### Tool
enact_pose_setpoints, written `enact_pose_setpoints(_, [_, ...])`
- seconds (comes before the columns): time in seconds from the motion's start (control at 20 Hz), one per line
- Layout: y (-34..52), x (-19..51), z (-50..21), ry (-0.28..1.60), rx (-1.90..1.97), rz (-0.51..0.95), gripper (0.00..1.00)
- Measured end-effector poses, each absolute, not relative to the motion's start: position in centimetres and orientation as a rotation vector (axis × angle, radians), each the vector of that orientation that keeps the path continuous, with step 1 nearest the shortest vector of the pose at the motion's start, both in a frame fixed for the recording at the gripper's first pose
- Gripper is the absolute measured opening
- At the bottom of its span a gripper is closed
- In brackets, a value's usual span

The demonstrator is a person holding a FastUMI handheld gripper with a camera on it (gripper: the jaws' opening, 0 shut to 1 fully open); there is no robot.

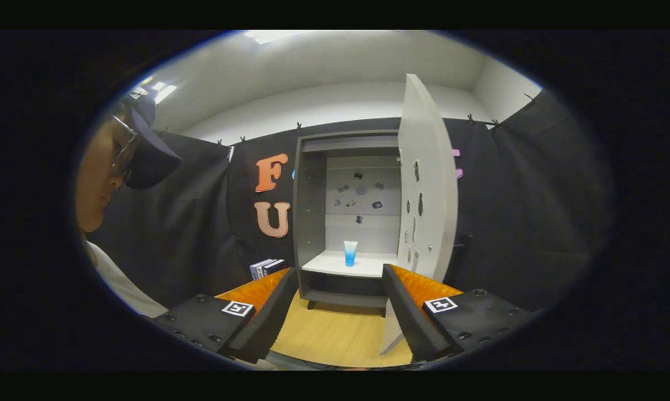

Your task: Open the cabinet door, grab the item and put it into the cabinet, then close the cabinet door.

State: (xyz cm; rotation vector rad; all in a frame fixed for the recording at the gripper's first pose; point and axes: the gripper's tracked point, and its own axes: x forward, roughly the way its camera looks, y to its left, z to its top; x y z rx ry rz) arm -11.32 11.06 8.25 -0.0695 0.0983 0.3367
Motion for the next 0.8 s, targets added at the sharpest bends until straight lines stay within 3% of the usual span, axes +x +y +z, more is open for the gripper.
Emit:
enact_pose_setpoints(0.4, [-2.7,-8.9,9.9,0.036,-0.080,0.003,0.96])
enact_pose_setpoints(0.8, [-8.7,-2.5,8.6,0.084,-0.034,-0.069,0.96])
